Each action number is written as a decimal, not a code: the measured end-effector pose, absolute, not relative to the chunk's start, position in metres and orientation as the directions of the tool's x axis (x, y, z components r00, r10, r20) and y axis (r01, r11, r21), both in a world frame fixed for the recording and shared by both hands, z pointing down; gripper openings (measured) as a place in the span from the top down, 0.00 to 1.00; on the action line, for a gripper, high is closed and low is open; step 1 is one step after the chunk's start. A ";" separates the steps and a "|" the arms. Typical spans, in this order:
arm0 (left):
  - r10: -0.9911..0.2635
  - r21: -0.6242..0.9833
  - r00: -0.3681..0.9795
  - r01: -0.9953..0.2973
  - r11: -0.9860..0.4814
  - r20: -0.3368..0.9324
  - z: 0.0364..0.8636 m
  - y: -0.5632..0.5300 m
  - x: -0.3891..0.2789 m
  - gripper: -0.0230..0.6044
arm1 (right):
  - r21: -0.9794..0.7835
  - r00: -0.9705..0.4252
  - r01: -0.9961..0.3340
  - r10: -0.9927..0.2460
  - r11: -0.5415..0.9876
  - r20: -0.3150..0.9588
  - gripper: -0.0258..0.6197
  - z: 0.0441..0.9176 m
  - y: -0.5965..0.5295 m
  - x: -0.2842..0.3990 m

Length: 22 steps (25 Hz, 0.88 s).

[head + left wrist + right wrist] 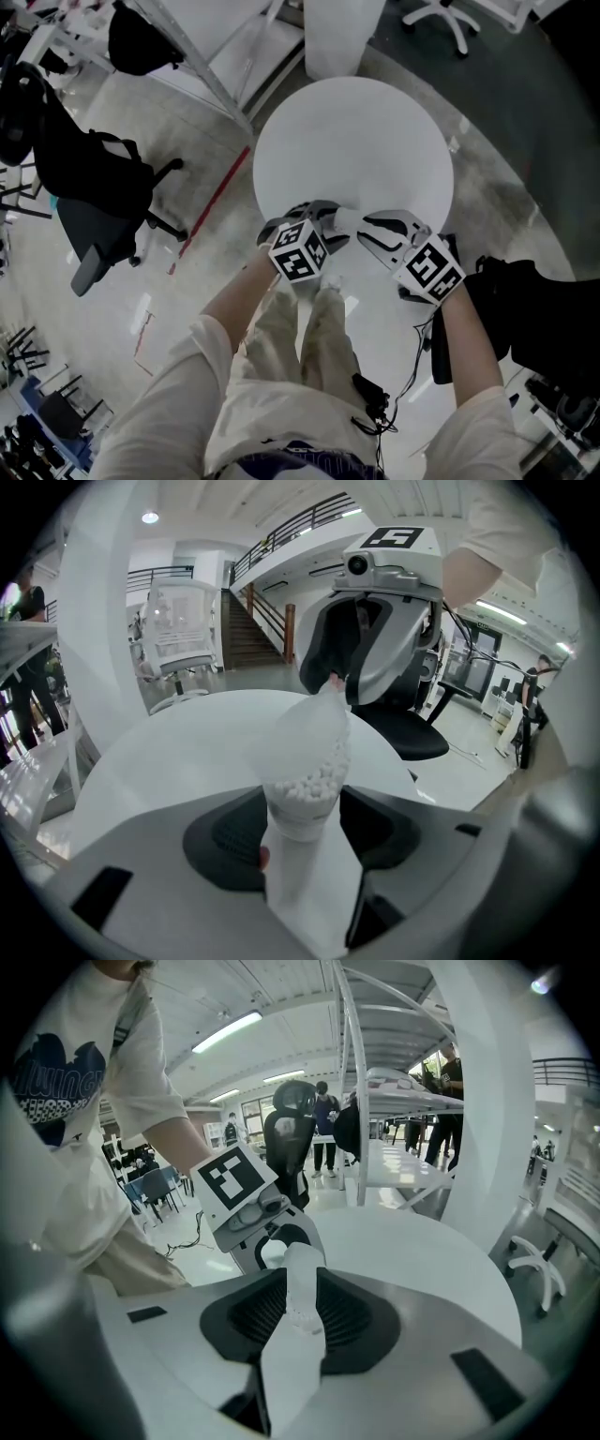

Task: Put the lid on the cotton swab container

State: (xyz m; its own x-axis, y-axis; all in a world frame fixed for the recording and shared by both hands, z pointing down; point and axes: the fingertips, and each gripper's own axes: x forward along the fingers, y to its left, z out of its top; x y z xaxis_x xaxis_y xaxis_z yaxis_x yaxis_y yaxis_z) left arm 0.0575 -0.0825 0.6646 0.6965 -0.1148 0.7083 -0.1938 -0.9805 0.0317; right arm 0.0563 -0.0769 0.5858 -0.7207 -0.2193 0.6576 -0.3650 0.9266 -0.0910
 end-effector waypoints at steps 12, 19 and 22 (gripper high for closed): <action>-0.111 0.032 0.692 -0.190 -0.981 0.713 0.665 -0.082 0.056 0.58 | -0.119 -0.685 -0.349 -0.166 0.929 0.710 0.83 0.597 -0.069 0.054; -0.111 0.030 0.691 -0.188 -0.982 0.714 0.665 -0.082 0.058 0.58 | -0.110 -0.655 -0.347 -0.156 0.931 0.739 0.89 0.602 -0.068 0.056; -0.110 0.031 0.692 -0.189 -0.982 0.714 0.665 -0.082 0.058 0.58 | -0.088 -0.633 -0.332 -0.153 0.939 0.759 0.89 0.603 -0.068 0.056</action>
State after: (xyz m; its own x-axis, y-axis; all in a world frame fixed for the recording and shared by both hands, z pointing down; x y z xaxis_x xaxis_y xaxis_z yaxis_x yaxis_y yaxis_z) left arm 0.0582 -0.0824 0.6653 0.6916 -0.1104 0.7138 -0.1885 -0.9816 0.0308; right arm 0.0557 -0.0680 0.6034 -0.6331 -0.1527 0.7589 -0.3324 0.9390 -0.0883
